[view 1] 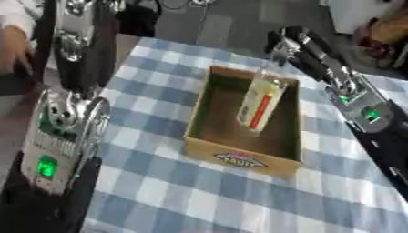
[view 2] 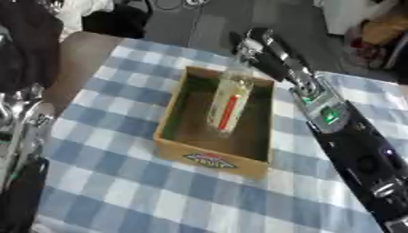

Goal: Pick up objects on the table and place them in the box.

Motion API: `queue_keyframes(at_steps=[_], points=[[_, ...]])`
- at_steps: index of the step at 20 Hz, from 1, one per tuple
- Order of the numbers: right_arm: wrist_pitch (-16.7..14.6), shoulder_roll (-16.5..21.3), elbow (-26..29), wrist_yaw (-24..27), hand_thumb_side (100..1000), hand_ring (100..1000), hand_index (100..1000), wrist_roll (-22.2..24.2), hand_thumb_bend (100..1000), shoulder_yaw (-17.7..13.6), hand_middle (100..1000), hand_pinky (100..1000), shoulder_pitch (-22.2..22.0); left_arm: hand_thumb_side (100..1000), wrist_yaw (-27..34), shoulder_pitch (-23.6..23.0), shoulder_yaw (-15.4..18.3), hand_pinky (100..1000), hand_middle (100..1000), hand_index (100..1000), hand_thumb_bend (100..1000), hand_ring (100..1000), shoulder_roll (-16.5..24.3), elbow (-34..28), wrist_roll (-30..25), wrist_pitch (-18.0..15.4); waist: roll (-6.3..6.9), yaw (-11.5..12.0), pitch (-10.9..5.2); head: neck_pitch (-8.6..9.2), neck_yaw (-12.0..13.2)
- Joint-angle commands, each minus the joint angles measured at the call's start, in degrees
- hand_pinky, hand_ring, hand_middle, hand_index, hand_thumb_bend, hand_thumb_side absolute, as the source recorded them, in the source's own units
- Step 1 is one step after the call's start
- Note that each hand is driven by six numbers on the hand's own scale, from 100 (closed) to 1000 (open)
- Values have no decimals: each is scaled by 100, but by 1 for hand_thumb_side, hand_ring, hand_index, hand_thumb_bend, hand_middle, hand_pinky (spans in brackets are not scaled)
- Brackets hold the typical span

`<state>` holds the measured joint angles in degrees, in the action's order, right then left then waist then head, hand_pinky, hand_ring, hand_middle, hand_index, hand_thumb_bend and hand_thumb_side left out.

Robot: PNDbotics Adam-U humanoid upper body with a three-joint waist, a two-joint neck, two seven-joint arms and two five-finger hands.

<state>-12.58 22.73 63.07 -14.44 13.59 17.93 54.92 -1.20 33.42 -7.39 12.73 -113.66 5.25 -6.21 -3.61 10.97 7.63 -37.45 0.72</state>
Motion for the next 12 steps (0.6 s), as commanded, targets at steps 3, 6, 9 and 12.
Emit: queue_keyframes(at_steps=[3, 6, 9, 12], points=[[-286, 154, -32, -68, 1000, 875, 950, 358, 396, -201, 905, 880, 190, 885, 15, 87, -5, 939, 898, 968, 625, 797, 20, -93, 4, -4, 35, -28, -93, 65, 60], [-293, 197, 2, -60, 1000, 868, 948, 268, 398, -244, 900, 872, 214, 885, 9, 77, -3, 939, 898, 968, 624, 797, 27, -93, 7, -2, 32, -40, -100, 61, 78], [-258, 245, 50, -61, 1000, 859, 938, 153, 396, -268, 890, 857, 238, 884, 4, 70, 0, 939, 898, 968, 625, 797, 32, -93, 11, -2, 31, -53, -109, 57, 88], [-228, 310, 158, -61, 1000, 858, 937, 44, 369, -302, 885, 855, 236, 884, 1, 57, 5, 940, 898, 968, 625, 797, 37, -93, 17, 0, 35, -78, -124, 72, 92]])
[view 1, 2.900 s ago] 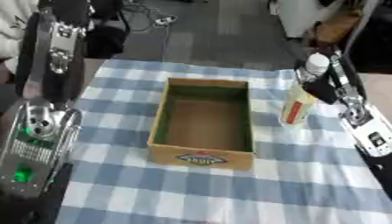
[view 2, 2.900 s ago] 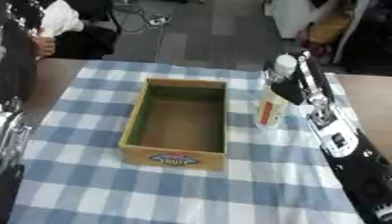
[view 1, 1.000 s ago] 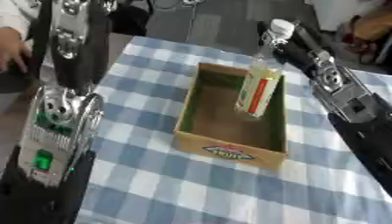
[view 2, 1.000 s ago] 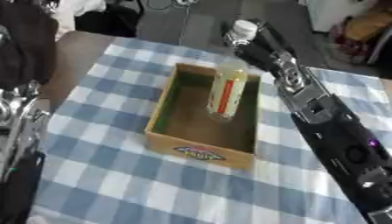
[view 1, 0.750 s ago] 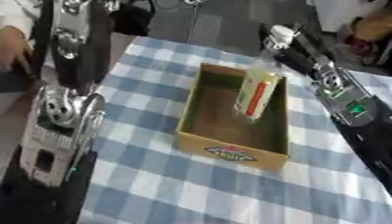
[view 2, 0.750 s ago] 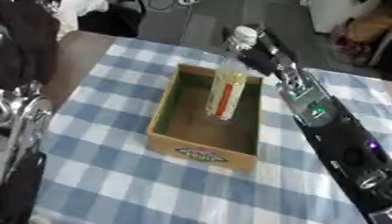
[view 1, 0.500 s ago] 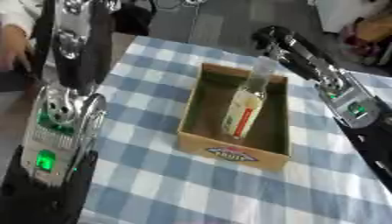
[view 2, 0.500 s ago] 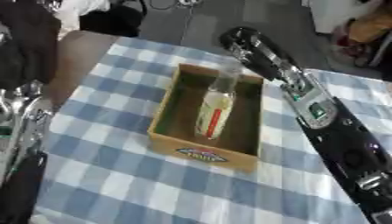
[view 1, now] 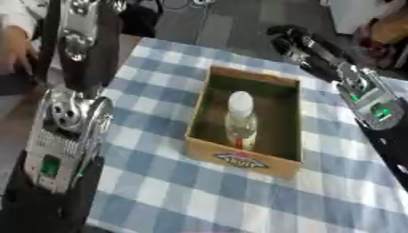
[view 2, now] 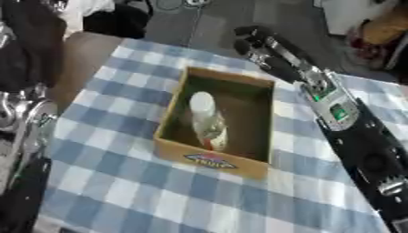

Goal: Pick up objects on the table and place them in the box.

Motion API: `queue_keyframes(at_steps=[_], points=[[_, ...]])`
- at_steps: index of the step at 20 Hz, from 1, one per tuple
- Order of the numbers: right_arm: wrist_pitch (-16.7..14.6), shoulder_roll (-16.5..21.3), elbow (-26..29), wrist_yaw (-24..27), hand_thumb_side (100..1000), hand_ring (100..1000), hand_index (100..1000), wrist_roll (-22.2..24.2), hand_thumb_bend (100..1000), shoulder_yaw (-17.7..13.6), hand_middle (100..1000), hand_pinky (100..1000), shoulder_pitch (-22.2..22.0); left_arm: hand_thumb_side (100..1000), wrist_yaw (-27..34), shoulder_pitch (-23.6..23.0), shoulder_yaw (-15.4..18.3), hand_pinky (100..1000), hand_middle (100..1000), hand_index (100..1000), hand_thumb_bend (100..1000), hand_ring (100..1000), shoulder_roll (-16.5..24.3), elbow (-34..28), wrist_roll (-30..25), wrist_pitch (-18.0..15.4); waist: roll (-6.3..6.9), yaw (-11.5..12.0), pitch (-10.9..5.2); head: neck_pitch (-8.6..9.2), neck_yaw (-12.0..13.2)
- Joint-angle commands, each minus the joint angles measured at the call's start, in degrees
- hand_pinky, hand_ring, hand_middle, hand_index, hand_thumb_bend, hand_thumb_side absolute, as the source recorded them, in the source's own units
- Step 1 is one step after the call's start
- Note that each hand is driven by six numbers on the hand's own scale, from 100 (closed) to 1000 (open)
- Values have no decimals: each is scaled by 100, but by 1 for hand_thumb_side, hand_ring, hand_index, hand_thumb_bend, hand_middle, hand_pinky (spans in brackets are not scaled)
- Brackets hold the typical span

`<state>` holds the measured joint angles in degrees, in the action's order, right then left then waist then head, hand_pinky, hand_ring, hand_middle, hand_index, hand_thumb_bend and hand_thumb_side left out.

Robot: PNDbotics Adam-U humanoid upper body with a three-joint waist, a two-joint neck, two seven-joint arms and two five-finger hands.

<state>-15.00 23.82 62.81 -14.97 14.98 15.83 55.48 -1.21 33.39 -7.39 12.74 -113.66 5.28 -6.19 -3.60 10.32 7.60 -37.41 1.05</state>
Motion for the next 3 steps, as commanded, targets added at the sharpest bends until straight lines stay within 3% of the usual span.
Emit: queue_keyframes(at_steps=[1, 3], points=[[15, 236, 269, 21, 1000, 854, 928, -143, 394, -113, 885, 847, 163, 884, 0, 52, 8, 940, 898, 968, 625, 797, 41, -93, 17, 0, 35, -27, -128, 79, 57], [39, 349, 555, 132, 1000, 845, 917, -281, 387, -159, 873, 833, 76, 884, -11, 30, 18, 939, 898, 968, 625, 797, 61, -93, 26, 8, 36, -64, -144, 104, 67]])
